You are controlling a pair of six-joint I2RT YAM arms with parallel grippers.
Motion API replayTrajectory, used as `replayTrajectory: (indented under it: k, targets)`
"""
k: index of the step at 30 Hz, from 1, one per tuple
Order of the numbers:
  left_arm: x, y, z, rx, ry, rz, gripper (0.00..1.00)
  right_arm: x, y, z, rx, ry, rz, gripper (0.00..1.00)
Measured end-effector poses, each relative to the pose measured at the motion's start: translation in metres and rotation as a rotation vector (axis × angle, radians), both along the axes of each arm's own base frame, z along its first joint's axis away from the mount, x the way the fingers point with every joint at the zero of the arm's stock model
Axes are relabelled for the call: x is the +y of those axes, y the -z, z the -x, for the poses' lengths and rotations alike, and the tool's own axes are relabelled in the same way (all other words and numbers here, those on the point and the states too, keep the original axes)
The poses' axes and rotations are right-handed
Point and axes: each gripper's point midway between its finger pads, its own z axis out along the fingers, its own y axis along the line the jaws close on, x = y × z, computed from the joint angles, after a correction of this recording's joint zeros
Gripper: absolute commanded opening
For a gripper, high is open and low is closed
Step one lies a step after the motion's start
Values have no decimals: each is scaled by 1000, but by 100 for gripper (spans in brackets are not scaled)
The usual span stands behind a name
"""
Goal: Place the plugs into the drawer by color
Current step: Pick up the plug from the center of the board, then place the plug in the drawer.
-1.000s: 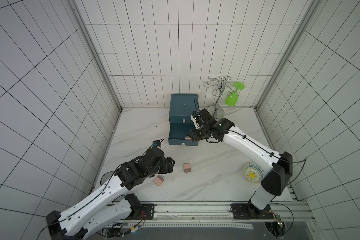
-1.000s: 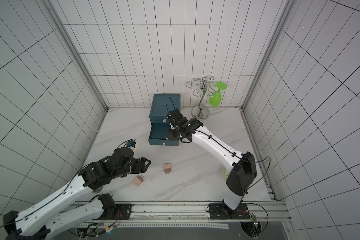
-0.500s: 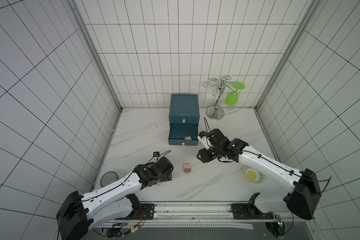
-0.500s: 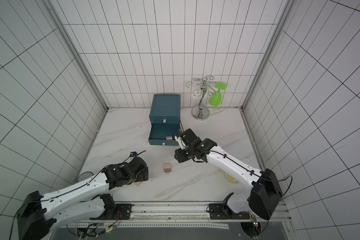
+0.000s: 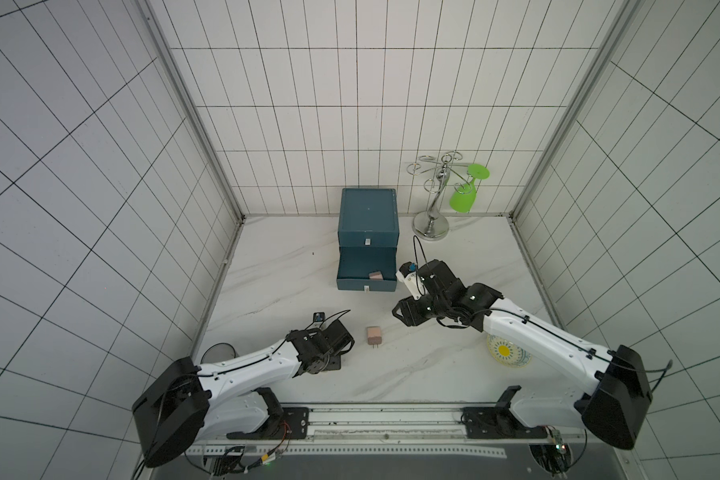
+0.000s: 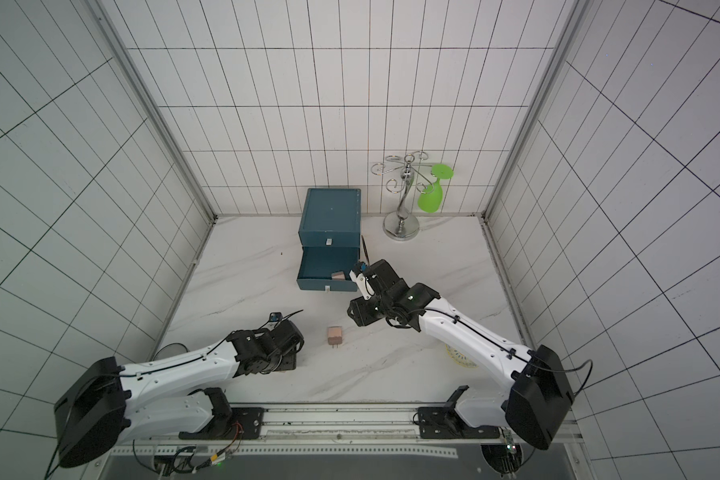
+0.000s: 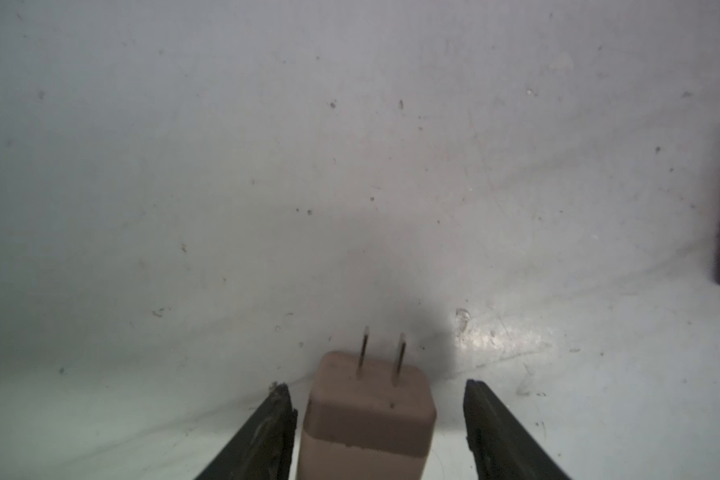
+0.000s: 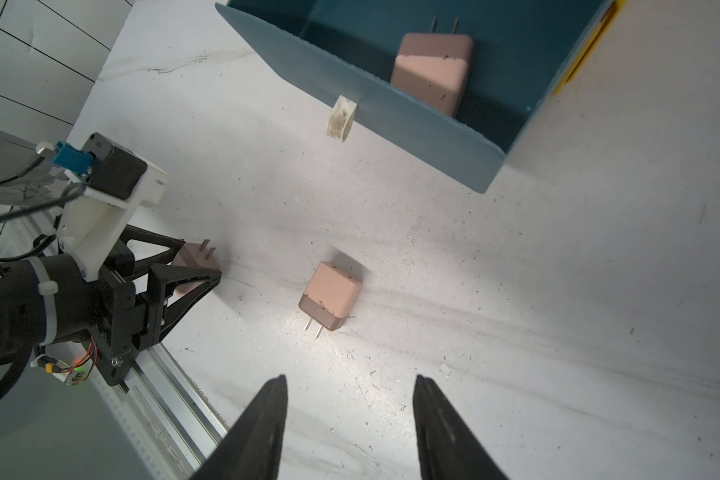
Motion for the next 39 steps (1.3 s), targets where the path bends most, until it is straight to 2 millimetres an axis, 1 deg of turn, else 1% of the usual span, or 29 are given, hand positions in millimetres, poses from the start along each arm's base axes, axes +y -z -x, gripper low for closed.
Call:
replayTrajectory:
  k: [3, 5, 8, 10, 11, 12, 13, 14, 15, 17, 18, 22, 24, 26, 29, 31, 33, 35, 36, 37, 39]
  targets:
    - [-2, 2, 4, 12, 4, 2, 68, -2, 0, -4, -6, 17, -3, 53]
    - [-1, 4, 6, 23, 1, -5, 66, -3, 0, -5, -8, 23, -1, 52]
    - [-1, 6, 9, 33, 0, -15, 65, -4, 0, -6, -10, 29, -1, 52]
    - [2, 9, 11, 41, -8, -33, 55, -3, 0, -6, -11, 30, -2, 53]
    - [5, 10, 12, 47, -15, -45, 46, -4, 0, -7, -12, 31, -1, 52]
    - [5, 11, 11, 46, -19, -50, 39, -4, 0, -7, -12, 32, -2, 52]
    - [4, 10, 10, 44, -16, -51, 38, -4, 0, -7, -12, 32, -2, 52]
    - [3, 10, 9, 43, -11, -54, 33, -4, 0, -7, -12, 32, -2, 52]
    - [2, 10, 8, 44, -5, -57, 31, -3, 0, -7, -12, 31, -2, 52]
    - [0, 10, 7, 45, 5, -63, 29, -4, 0, -7, -13, 31, -3, 52]
    - [-1, 9, 6, 46, 9, -64, 22, -4, 1, -7, -13, 31, -3, 52]
    - [-11, -1, -3, 33, 33, -38, 18, -6, 0, -5, -18, 31, -14, 51]
    - [-23, -15, -14, 21, 46, 21, 14, -7, -4, -2, -20, 25, -33, 51]
    - [-36, -36, -30, -7, 49, 95, 9, -6, -9, 1, -19, 12, -62, 51]
    - [-57, -78, -58, -95, 60, 202, 5, 2, -18, 6, -12, -27, -119, 50]
    - [-72, -107, -71, -157, 93, 265, 3, 7, -21, 8, -6, -46, -143, 50]
    - [-83, -136, -82, -214, 123, 304, 3, 6, -22, 9, -14, -45, -151, 51]
    - [-88, -159, -93, -268, 130, 306, 4, 0, -22, 9, -34, -30, -149, 51]
    - [-89, -171, -101, -303, 129, 301, 3, -4, -24, 9, -50, -17, -149, 51]
    - [-90, -180, -109, -326, 124, 294, 0, -8, -26, 8, -67, -5, -150, 51]
    - [-90, -195, -130, -352, 109, 282, 0, -17, -34, 7, -110, 24, -156, 51]
